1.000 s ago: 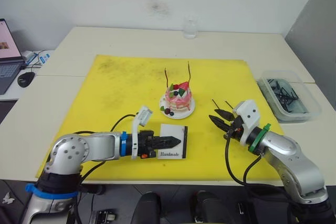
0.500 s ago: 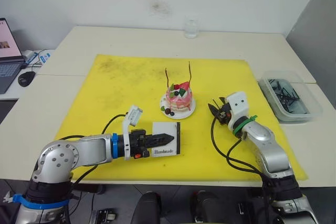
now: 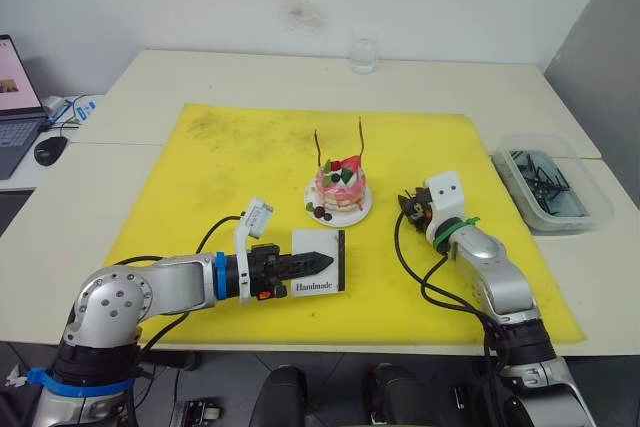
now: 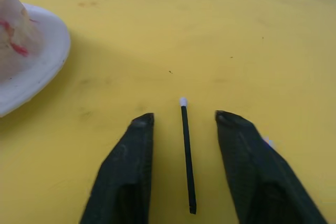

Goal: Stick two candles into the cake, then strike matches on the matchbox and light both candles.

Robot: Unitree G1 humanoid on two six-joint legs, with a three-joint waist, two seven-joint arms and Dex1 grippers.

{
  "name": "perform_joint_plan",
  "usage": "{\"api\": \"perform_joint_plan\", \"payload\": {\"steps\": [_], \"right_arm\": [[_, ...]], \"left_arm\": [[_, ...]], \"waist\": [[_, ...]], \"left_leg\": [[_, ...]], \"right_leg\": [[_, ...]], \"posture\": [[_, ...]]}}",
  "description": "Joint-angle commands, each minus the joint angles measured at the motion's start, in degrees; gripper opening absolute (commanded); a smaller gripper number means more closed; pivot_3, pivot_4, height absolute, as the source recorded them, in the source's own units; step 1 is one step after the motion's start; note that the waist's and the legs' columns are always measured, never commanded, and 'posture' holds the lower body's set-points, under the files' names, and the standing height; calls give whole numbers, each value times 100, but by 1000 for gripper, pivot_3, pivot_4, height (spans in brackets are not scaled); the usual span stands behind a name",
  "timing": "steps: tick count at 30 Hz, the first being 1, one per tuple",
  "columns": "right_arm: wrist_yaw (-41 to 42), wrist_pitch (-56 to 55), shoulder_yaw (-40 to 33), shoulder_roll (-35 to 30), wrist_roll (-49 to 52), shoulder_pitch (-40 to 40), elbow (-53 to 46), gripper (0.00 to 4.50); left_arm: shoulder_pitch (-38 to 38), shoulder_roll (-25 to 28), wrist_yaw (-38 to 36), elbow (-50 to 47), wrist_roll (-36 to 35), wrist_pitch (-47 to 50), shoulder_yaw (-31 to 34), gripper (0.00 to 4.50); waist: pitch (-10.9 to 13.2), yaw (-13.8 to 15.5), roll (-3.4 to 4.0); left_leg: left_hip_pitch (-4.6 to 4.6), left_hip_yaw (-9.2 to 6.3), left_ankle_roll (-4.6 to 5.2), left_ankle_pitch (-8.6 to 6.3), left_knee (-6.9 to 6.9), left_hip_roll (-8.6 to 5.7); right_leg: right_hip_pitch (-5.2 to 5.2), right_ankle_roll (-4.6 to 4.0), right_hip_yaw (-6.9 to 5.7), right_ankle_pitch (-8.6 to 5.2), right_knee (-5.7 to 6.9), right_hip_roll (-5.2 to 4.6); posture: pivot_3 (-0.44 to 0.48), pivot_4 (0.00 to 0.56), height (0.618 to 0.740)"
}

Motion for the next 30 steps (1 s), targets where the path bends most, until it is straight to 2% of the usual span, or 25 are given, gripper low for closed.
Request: {"api": "perform_joint_plan", "payload": {"steps": [1,3,11,15,24,30], "right_arm": [[-129,189,20,-4,-153,-26,-92,600],[-167,255,17,41,-177,-42,-121,17],[-126,368,-28,136,-25,14,-590,17],[158,833,-42,-52,223,309,-1606,17],[445,2509,-521,-624,960,1300,-3990,17],[749,2479,-455,-996,1242,2303,-4493,17]], "left_arm": [[-104,-18,-43,-144,-77,-82,6,0],[-111,-16,-58,-146,-36,-78,-5,0],[-142,-41,-49,-123,34,-100,-42,0],[-189,-57,-68,-94,74,-93,-71,0],[-318,-136,-195,-5,169,-31,-201,0],[-422,-135,-350,68,277,42,-274,0]], "waist": [[0,1,0],[0,1,-1],[0,0,-1],[1,6,1],[1,25,1],[1,27,1]], "left_leg": [[0,0,0,0,0,0],[0,0,0,0,1,0],[1,-1,0,0,1,0],[-2,-1,0,0,-1,1],[-1,-1,-1,-1,-2,2],[-1,-1,-1,-1,-3,1]], "right_leg": [[0,0,0,0,0,0],[1,1,0,0,0,0],[1,1,-1,1,1,0],[0,0,-1,0,-1,0],[-2,1,-3,-1,-2,-1],[-1,-3,-3,-4,-4,-2]], "posture": [[0,150,740],[0,150,740],[0,150,740],[0,150,740],[0,150,740],[0,150,740]]}}
